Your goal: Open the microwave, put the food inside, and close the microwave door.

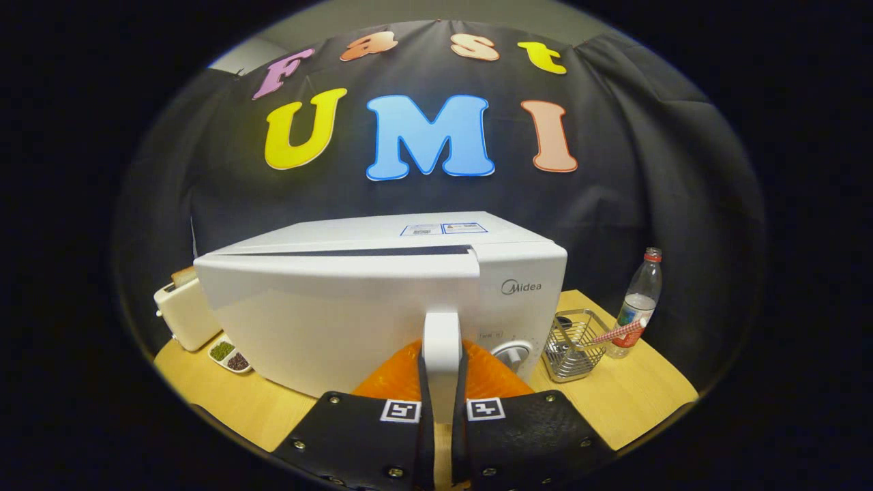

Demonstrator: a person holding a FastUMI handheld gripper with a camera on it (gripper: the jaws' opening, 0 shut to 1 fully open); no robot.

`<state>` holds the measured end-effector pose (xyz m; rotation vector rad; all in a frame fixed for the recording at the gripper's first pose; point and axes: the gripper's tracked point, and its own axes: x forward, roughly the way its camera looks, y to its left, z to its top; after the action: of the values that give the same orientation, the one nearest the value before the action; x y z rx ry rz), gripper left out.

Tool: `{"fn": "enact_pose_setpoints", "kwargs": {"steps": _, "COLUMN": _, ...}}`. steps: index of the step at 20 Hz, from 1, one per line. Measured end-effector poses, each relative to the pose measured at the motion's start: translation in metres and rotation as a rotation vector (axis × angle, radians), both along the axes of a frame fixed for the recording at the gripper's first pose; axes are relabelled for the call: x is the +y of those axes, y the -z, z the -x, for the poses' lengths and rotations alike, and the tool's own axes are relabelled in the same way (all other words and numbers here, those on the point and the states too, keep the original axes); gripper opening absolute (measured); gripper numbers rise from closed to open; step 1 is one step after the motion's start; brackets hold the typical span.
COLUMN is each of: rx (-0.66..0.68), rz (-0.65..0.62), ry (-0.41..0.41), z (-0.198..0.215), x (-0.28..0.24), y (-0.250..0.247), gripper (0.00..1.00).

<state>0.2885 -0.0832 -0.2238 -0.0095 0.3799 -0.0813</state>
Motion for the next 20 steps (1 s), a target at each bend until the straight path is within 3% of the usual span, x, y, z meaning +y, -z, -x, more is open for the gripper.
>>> {"fn": "enact_pose_setpoints", "kwargs": {"steps": 20, "rx": 0.070, "rz": -0.057, "ry": 0.038, "z": 0.138, "x": 0.086, "y": -0.012, "gripper": 0.11}}
